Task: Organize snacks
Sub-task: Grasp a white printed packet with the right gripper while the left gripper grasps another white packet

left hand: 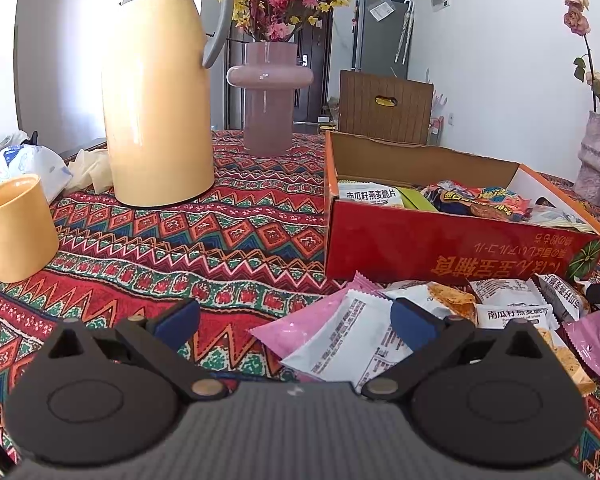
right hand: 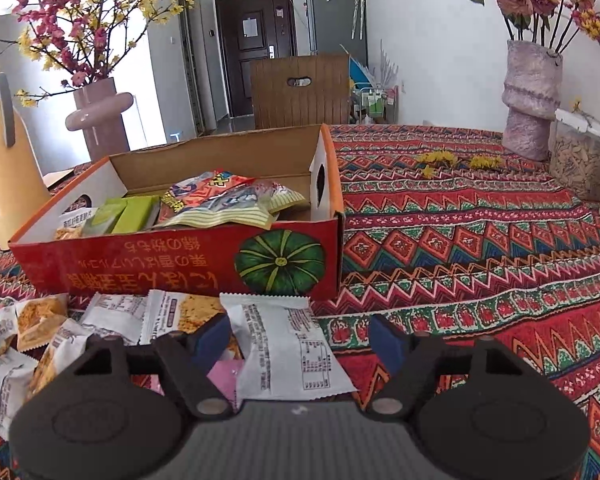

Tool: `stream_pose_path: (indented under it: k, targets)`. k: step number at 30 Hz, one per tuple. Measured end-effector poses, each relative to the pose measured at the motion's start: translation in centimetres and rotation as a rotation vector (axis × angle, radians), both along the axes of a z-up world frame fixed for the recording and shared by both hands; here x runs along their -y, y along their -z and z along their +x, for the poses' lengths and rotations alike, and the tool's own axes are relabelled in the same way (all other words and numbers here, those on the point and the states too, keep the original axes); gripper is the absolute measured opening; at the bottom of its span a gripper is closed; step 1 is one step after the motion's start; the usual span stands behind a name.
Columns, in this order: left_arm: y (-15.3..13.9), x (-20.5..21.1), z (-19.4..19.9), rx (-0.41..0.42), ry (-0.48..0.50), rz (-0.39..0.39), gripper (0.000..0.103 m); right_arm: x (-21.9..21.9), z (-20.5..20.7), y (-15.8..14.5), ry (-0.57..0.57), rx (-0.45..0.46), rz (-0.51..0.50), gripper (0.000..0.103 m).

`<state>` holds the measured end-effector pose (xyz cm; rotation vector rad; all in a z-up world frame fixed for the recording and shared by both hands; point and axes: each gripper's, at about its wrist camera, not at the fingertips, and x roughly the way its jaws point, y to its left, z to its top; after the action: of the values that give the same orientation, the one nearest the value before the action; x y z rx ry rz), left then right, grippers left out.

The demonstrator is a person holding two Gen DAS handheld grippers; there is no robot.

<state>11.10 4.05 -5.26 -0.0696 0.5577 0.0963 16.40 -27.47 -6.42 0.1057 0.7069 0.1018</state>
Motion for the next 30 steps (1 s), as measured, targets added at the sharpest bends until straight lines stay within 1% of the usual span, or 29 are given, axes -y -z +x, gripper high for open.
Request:
stream_pose_path:
  k: [3, 4, 7, 10, 16, 18, 24, 30]
  targets:
    - [0.0, 0.0, 0.0, -0.003, 0.0, 0.0, 0.103, 0.8, 0.8, 0.7, 0.002, -0.022, 0.062, 0.06]
    - [0.1, 0.0, 0.1, -0.004, 0.0, 0.0, 0.103, 1.0, 0.9, 0.8, 0.006, -0.028, 0.074, 0.049]
    - [0.1, 0.0, 0.2, -0.008, 0.0, -0.003, 0.103, 1.4, 0.8, 1.1, 0.013, -0.018, 0.098, 0.049]
    - [0.1, -0.1, 0.2, -0.01, 0.0, -0.006, 0.103, 1.3, 0.4, 1.0, 0.021, 0.009, 0.092, 0.046]
    - [0.2, -0.1, 0.3, -0.016, 0.001, -0.009, 0.103, 1.3, -1.9, 0.3, 0.077, 0.117, 0.061, 0.046]
    - [0.2, -0.1, 0.3, -0.018, 0.001, -0.007, 0.103, 1.4, -2.6, 0.1, 0.083, 0.138, 0.062, 0.046]
    - [-0.2, 0.2, 0.2, -0.023, -0.001, 0.017, 0.103, 1.9, -3.1, 0.1, 0.088, 0.15, 0.083, 0.046]
    - [-1.4, 0.6, -0.3, -0.023, 0.03, 0.037, 0.103, 2.0, -3.0, 0.4, 0.087, 0.156, 0.099, 0.046]
